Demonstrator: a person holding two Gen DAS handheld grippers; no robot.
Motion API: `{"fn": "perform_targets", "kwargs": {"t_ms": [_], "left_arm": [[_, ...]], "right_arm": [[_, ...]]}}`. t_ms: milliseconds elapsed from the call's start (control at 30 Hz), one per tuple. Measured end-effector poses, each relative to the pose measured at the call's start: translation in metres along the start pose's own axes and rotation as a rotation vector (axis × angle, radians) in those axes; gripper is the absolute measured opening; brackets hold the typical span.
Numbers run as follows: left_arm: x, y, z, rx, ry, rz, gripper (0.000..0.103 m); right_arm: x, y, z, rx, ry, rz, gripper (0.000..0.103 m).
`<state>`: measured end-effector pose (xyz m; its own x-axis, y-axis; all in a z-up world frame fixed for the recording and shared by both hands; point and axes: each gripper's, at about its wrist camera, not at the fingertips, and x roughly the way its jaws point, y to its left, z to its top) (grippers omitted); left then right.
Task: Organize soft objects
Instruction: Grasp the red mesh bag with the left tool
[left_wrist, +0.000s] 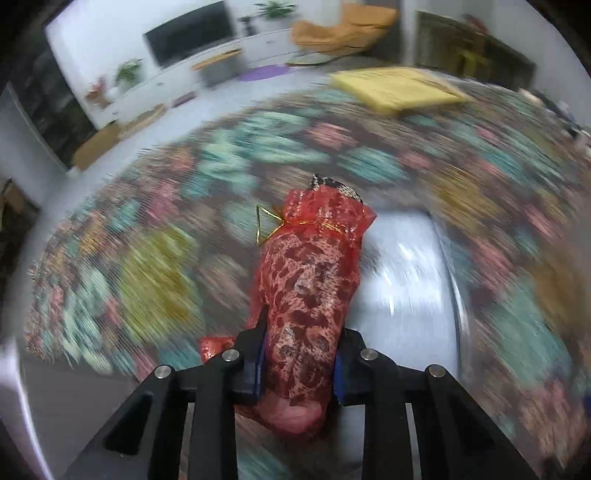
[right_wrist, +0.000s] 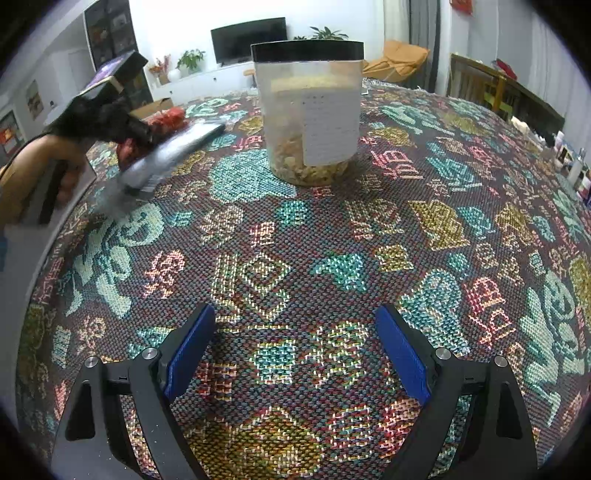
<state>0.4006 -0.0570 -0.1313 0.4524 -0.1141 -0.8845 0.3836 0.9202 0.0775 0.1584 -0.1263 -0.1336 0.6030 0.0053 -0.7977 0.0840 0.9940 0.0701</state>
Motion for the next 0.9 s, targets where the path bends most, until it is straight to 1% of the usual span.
{"fn": "perform_targets", "kwargs": {"t_ms": [67, 133, 167, 200, 233, 267, 300, 367, 400, 433, 467, 500, 567, 633, 667, 700, 733, 767, 800, 867, 900], "left_arm": [[-0.021, -0.017, -0.035, -0.077, 0.012, -0.107, 0.026], [-0.041, -0.026, -0.065, -0.159, 0.02, -0.19, 0.026], [-0.054, -0.03, -0.088, -0.211, 0.018, -0.223, 0.026], [-0.066, -0.033, -0.1, -0.23, 0.009, -0.22, 0.026], [-0.076, -0.035, -0.114, -0.248, -0.009, -0.199, 0.026], [-0.087, -0.036, -0.132, -0.264, -0.032, -0.155, 0.026], [-0.094, -0.04, -0.138, -0.274, -0.043, -0.124, 0.027], [-0.103, -0.042, -0.154, -0.306, -0.073, -0.043, 0.032], [-0.102, -0.041, -0.16, -0.31, -0.08, -0.012, 0.046], [-0.098, -0.04, -0.165, -0.307, -0.075, 0.017, 0.068], [-0.095, -0.039, -0.169, -0.302, -0.072, 0.032, 0.075], [-0.092, -0.04, -0.173, -0.289, -0.072, 0.053, 0.085], [-0.084, -0.041, -0.176, -0.243, -0.07, 0.093, 0.086], [-0.084, -0.04, -0.176, -0.215, -0.104, 0.11, 0.094], [-0.082, -0.039, -0.176, -0.209, -0.104, 0.12, 0.097], [-0.08, -0.038, -0.175, -0.215, -0.113, 0.12, 0.102], [-0.078, -0.034, -0.175, -0.226, -0.121, 0.114, 0.103], [-0.075, -0.028, -0.177, -0.256, -0.129, 0.077, 0.103], [-0.074, -0.022, -0.177, -0.286, -0.13, 0.057, 0.103], [-0.073, -0.021, -0.176, -0.297, -0.133, 0.069, 0.103], [-0.073, -0.022, -0.176, -0.291, -0.133, 0.08, 0.103]], "right_arm": [[0.0, 0.0, 0.0, 0.001, -0.001, 0.002, 0.091], [0.0, -0.001, 0.0, 0.002, -0.002, 0.005, 0.091], [-0.001, -0.002, 0.0, 0.005, -0.003, 0.009, 0.091], [-0.001, -0.004, 0.0, 0.008, -0.005, 0.014, 0.091], [-0.002, -0.005, 0.0, 0.012, -0.007, 0.019, 0.091], [-0.002, -0.006, -0.001, 0.017, -0.009, 0.025, 0.091], [-0.002, -0.008, -0.001, 0.022, -0.012, 0.032, 0.091], [-0.002, -0.009, -0.001, 0.026, -0.014, 0.037, 0.091], [-0.002, -0.009, -0.001, 0.025, -0.013, 0.036, 0.091], [-0.002, -0.009, -0.001, 0.023, -0.013, 0.034, 0.091], [-0.002, -0.009, -0.001, 0.025, -0.013, 0.036, 0.091], [-0.002, -0.009, -0.001, 0.026, -0.014, 0.038, 0.091], [-0.002, -0.009, -0.001, 0.029, -0.015, 0.042, 0.091], [-0.002, -0.01, 0.0, 0.034, -0.018, 0.05, 0.091], [-0.002, -0.011, 0.0, 0.04, -0.021, 0.058, 0.091], [-0.003, -0.014, -0.001, 0.045, -0.023, 0.066, 0.091], [-0.004, -0.015, -0.001, 0.051, -0.025, 0.074, 0.091], [-0.004, -0.016, -0.001, 0.056, -0.026, 0.081, 0.091], [-0.004, -0.017, 0.001, 0.054, -0.017, 0.087, 0.091], [-0.007, -0.016, 0.01, 0.055, -0.004, 0.082, 0.09], [-0.009, -0.014, 0.017, 0.058, -0.014, 0.096, 0.09]]}}
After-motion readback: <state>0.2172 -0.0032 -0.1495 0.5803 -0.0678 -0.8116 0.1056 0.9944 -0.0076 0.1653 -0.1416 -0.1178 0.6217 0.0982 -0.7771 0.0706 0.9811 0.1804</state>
